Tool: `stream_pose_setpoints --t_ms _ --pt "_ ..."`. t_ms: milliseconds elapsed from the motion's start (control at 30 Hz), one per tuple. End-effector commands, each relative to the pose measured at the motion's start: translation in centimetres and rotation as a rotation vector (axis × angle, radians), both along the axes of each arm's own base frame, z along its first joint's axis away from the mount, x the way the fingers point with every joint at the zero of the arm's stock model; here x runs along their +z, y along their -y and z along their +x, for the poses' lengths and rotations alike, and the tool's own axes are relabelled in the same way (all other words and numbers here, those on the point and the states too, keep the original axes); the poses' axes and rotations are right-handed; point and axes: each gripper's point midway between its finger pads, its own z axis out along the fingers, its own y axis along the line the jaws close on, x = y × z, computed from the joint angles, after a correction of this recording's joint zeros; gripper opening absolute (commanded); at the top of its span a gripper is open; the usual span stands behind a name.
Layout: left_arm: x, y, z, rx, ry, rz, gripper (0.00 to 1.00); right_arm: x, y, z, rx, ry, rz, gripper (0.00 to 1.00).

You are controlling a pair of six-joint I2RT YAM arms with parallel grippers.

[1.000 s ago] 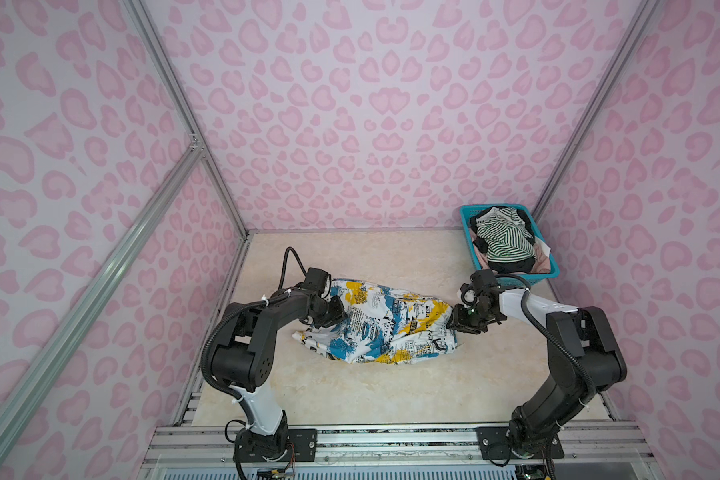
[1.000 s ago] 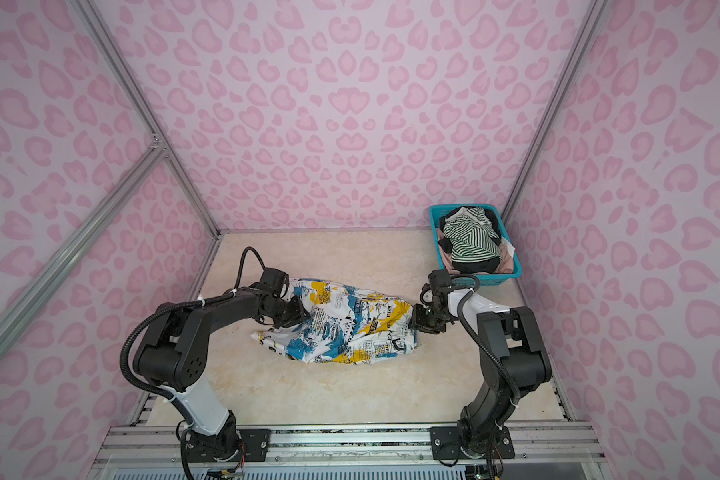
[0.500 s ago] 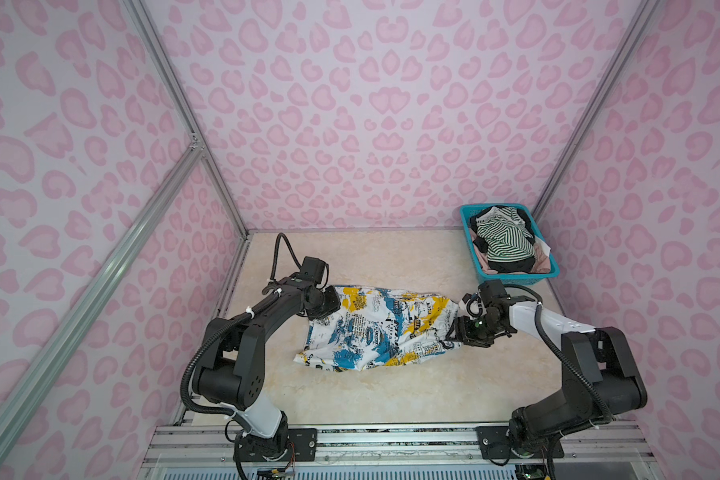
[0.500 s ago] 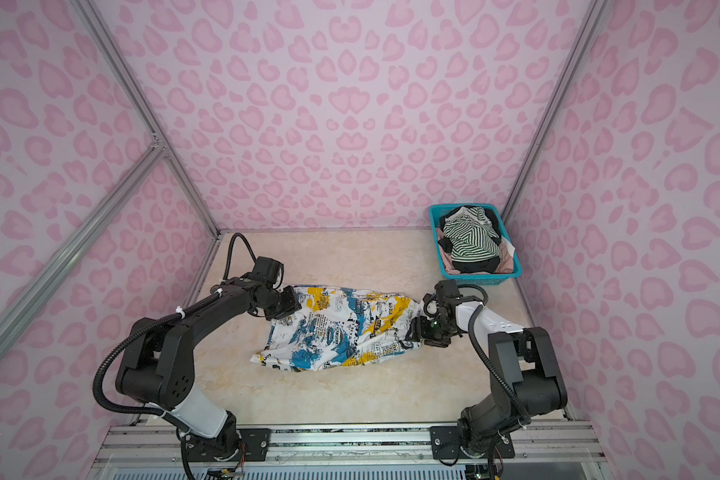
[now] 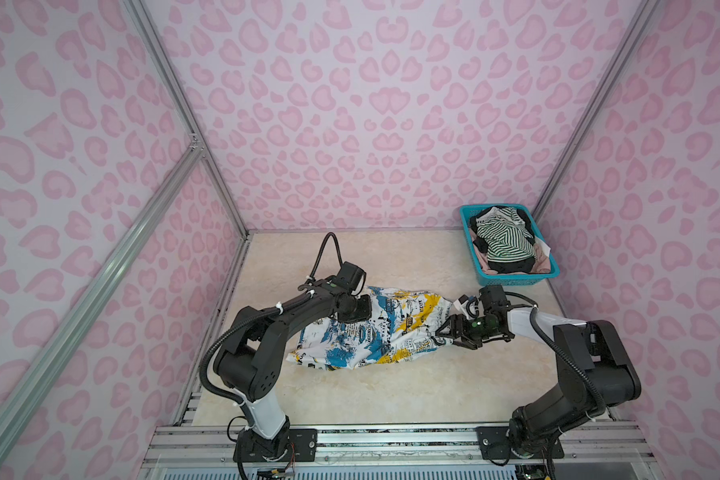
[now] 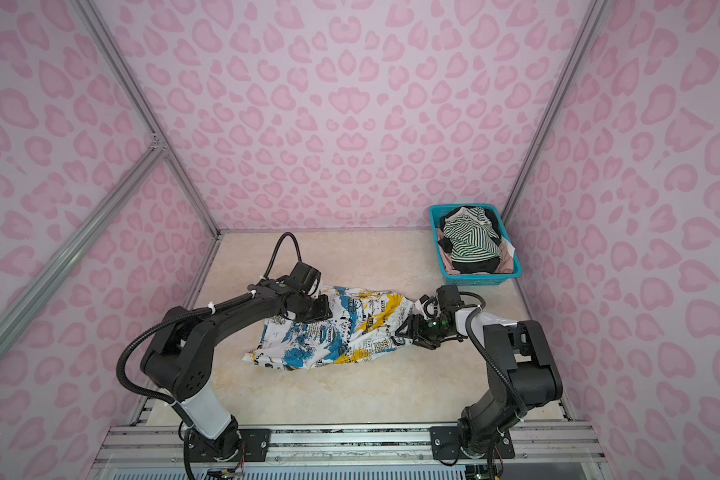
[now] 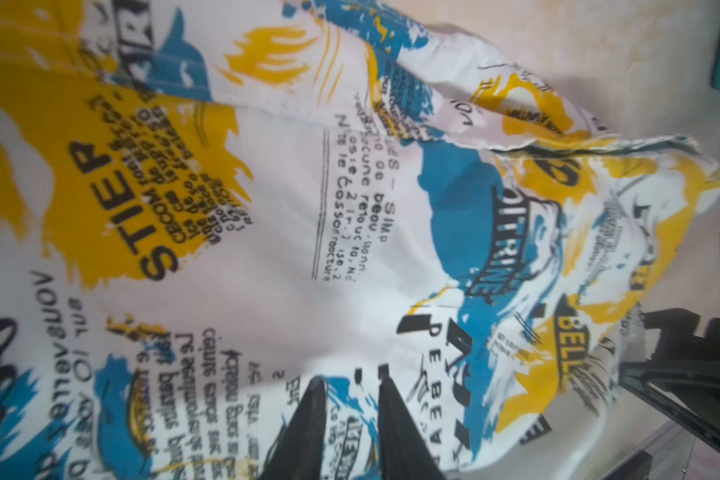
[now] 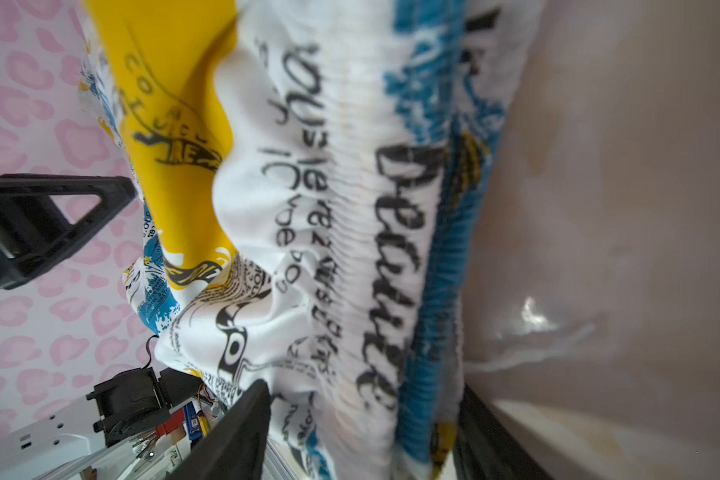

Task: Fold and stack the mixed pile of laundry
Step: 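Fold the left gripper's end over toward the right gripper holding the waistband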

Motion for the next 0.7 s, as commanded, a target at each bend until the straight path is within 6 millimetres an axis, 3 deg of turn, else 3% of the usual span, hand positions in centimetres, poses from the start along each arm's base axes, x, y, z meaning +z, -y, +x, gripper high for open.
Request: stream_pose_setpoints --t_ms 0,133,333,533,667 --pt "0.7 3.3 1.1 -0.038 0.052 -0.072 0.25 -2.0 1.8 -0.6 -0.057 -0.043 -0.106 0.69" --pt "1.6 6.4 0.8 -0.111 0.079 -0.086 0.25 -1.1 2.4 -1.6 -0.074 -0.042 -0.095 0.70" --pt "2.2 8.3 1.8 -0.112 0.098 -0.117 0.25 0.3 3.3 -3.9 -0.085 -0.024 -0.132 0.72" --pt "1.8 11.0 1.1 -0.177 0.080 -0.172 0.23 0.7 1.9 -3.7 -0.100 -0.026 -0.024 0.74" --pt "2.7 12.6 -0.1 -0.233 0.099 -0.182 0.23 0.3 1.0 -3.1 -0.121 -0.039 0.050 0.74"
